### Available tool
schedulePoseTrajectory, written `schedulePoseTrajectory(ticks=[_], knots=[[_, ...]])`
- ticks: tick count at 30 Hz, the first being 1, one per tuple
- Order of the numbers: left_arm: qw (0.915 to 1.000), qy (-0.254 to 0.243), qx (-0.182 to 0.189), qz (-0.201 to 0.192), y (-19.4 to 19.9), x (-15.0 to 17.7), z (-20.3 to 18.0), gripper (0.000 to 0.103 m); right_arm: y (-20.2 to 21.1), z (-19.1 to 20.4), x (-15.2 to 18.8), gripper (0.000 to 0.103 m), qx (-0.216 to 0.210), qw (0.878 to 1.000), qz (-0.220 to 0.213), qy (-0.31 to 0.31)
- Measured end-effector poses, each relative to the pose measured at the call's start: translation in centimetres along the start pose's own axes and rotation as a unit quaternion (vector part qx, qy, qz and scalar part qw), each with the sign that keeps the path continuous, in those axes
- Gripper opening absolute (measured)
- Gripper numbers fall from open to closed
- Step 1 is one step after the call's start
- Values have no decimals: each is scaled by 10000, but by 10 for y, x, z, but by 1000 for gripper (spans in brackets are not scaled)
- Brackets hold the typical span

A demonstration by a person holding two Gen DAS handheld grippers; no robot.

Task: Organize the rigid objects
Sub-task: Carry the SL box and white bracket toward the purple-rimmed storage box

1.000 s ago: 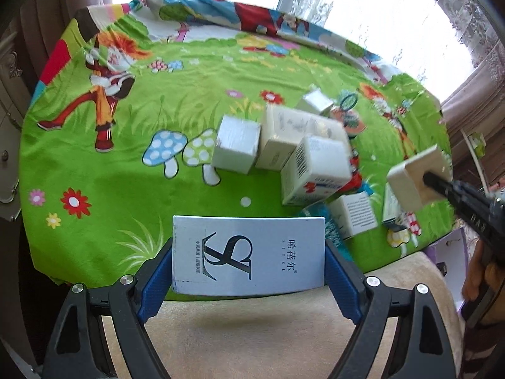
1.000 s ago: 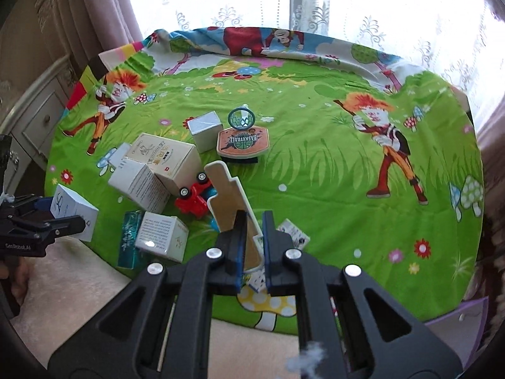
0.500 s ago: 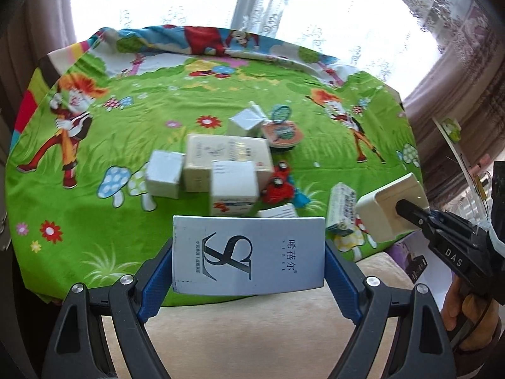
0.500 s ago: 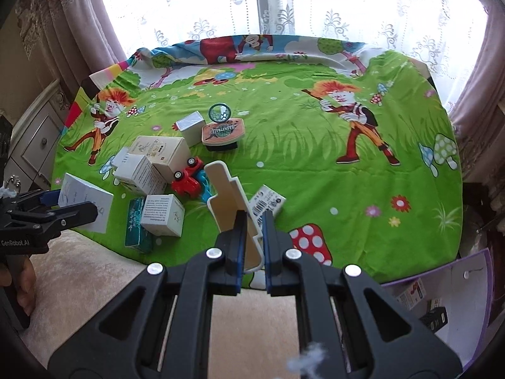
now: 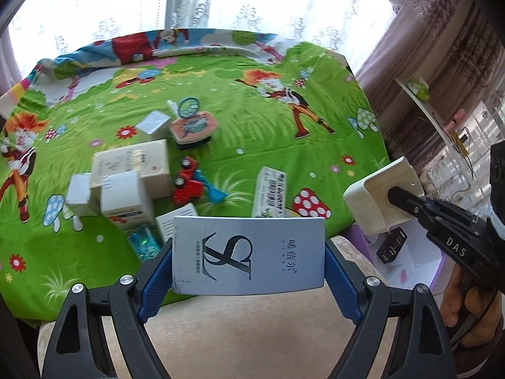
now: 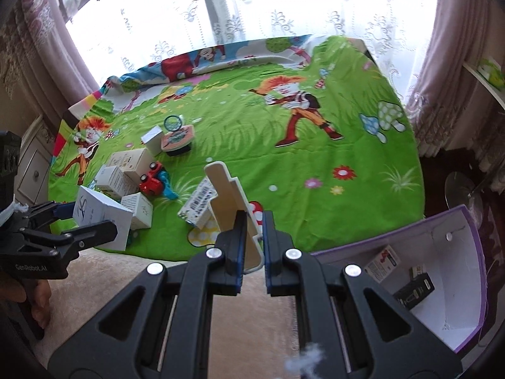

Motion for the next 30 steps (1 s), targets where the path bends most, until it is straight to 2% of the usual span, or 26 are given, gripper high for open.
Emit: schedulePoseTrajectory(ticks=[6,17,30], knots=[[9991,-397,99,107,-13,-4,-34,87,14,-32,4,12,240,9992,-84,-311],[9927,-1078,335,421,-38,-5,-100,87,25,-83,33,12,515,9955,81,-793],[9751,-2032,579,674,-60,5,-177,87,28,-121,60,12,750,9897,372,-1158]])
Point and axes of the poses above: each gripper's, at about its wrist camera, not at the fingertips, and y roughly against the way its jaws point, z to its left, x to its underside, the point moved 1 cm from there along -y, roughly the way its jaws point, and after that the axes turned 1 degree about -z, right-handed, at the moved point
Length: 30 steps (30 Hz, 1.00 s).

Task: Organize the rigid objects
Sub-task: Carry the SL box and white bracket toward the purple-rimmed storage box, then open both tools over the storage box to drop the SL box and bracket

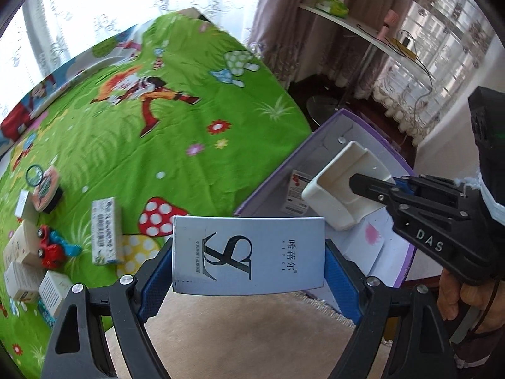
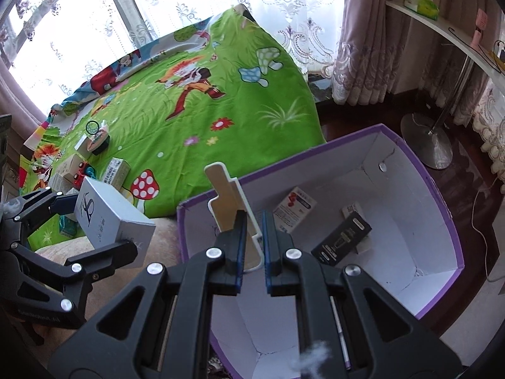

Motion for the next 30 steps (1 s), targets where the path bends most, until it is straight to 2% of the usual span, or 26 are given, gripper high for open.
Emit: schedulePoseTrajectory(ticks=[6,9,12,13,16,19,22,25,30], knots=[[9986,-328,401,135,-13,-7,-25,88,-7,-13,7,13,57,9997,220,-135],[9963,-203,812,187,-19,-11,-27,89,-8,-16,10,13,79,9994,303,-169],[9940,-64,1072,230,-22,-13,-26,98,-10,-20,13,15,9,9988,378,-296],[9931,-44,1143,242,-22,-13,-25,103,-10,-22,13,17,-1,9986,393,-345],[9913,40,1292,248,-23,-11,-24,103,-12,-25,18,30,42,9983,415,-402],[9872,244,1569,134,-21,-11,-19,103,-12,-30,23,37,27,9975,450,-543],[9862,447,1588,-97,-21,-9,-15,103,-11,-33,26,48,103,9972,380,-639],[9890,404,1412,-150,-17,-6,-16,103,-13,-31,26,48,177,9968,520,-576],[9919,344,1206,-193,-7,-5,-6,103,-10,-32,14,50,281,9965,416,-673]])
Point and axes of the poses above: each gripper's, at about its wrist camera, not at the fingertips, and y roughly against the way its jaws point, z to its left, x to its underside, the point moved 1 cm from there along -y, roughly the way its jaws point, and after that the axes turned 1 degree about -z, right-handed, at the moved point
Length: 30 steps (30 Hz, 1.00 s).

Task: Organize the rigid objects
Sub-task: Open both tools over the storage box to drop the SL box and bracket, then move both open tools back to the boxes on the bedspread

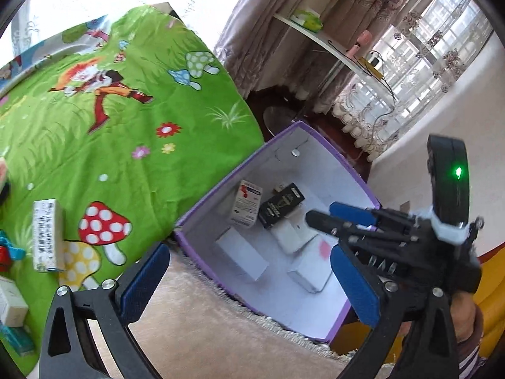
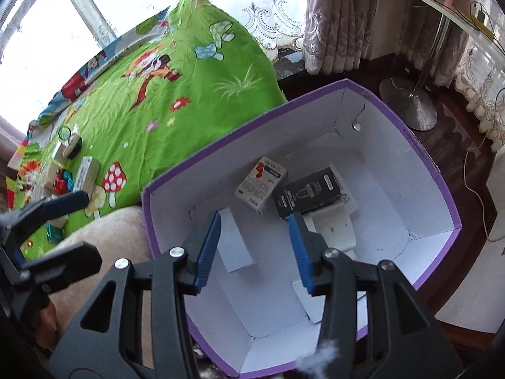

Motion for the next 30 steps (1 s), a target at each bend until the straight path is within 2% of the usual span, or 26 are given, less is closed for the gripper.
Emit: schedulePoseTrajectory(ticks=[10,15,17,23,30], knots=[[9972,316,-299,-601,41,8,35,102,5,47,-5,61,-487,9986,-34,191],[9951,649,-283,-687,54,14,58,96,2,67,-5,61,-604,9978,44,273],[9936,731,-432,-742,60,15,67,91,2,75,-8,61,-651,9974,47,311],[9878,1089,-701,-861,76,26,95,91,-3,109,-12,61,-730,9950,71,674],[9731,1657,-1205,-1052,102,48,134,90,-14,147,-7,62,-961,9897,209,1042]])
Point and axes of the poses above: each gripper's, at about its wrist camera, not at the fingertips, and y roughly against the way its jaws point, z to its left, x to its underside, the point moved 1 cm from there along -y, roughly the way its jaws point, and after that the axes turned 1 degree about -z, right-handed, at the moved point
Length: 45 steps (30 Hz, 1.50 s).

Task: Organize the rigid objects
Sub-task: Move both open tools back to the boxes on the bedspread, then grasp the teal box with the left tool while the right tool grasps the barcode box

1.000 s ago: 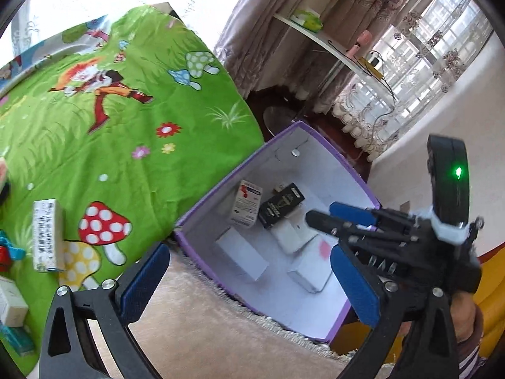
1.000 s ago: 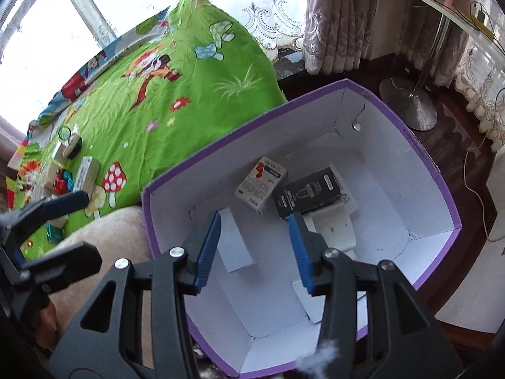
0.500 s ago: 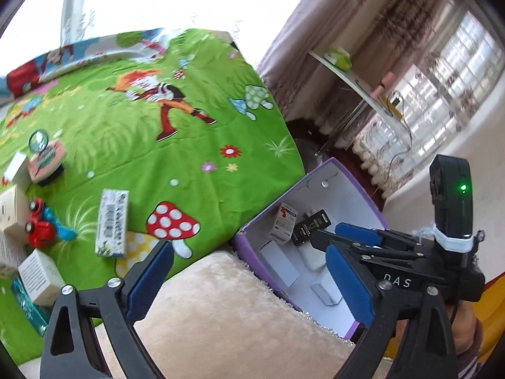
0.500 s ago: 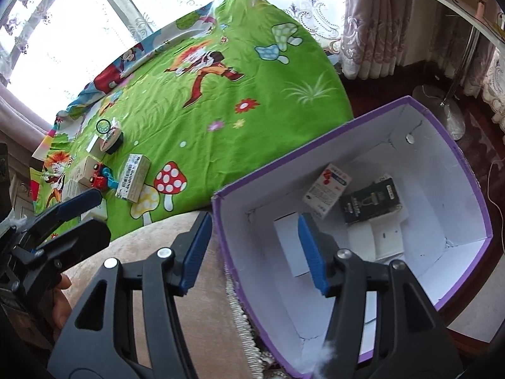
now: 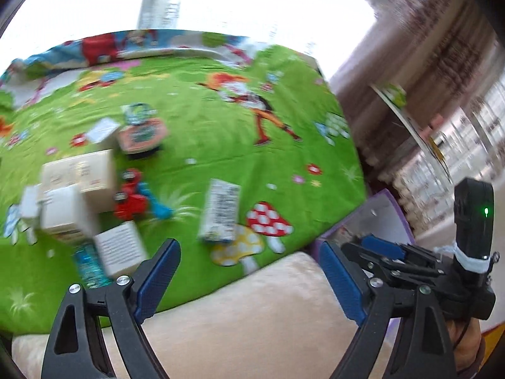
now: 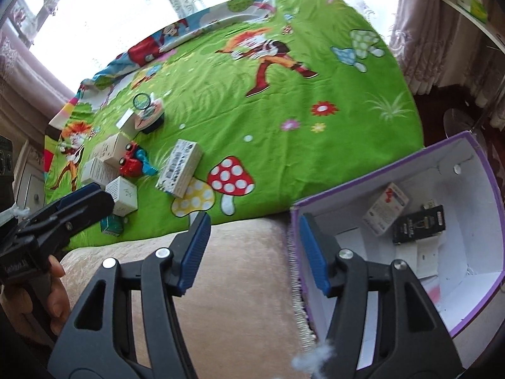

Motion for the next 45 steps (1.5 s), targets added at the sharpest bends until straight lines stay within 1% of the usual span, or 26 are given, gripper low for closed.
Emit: schedulePoseTrajectory(ticks=[4,9,14,18,21,23,24,26,30,34,36,39,40,45], knots=[[9985,449,-257,-185,16,4,35,90,-7,15,-2,63,-73,9999,14,108],[9930,1002,-543,-313,31,13,75,85,-15,29,-3,64,-117,9996,37,253],[9867,1463,-683,-180,30,19,101,76,-24,40,-3,65,-50,9990,99,439],[9833,1656,-751,-102,28,23,112,73,-30,43,-3,65,-21,9986,161,496],[9786,1916,-747,59,21,27,123,66,-36,46,-4,65,2,9982,207,555],[9738,2132,-758,212,15,32,132,59,-39,50,-6,65,19,9977,233,633],[9720,2208,-748,294,12,34,136,58,-40,53,-7,65,16,9975,238,672],[9712,2236,-723,384,8,37,137,57,-44,57,-9,65,20,9970,253,737],[9728,2119,-791,513,2,38,132,57,-53,66,-14,65,27,9961,298,829],[9687,2208,-794,807,-14,41,137,42,-61,77,-22,65,31,9954,298,915],[9676,2218,-812,892,-20,43,139,40,-66,83,-25,65,21,9947,316,977],[9681,2161,-855,933,-24,42,139,38,-72,90,-28,65,2,9942,348,1022],[9684,2139,-869,939,-24,41,138,36,-75,92,-28,65,-10,9941,359,1023],[9691,2145,-836,884,-26,38,137,35,-86,102,-34,66,-55,9938,439,1018]])
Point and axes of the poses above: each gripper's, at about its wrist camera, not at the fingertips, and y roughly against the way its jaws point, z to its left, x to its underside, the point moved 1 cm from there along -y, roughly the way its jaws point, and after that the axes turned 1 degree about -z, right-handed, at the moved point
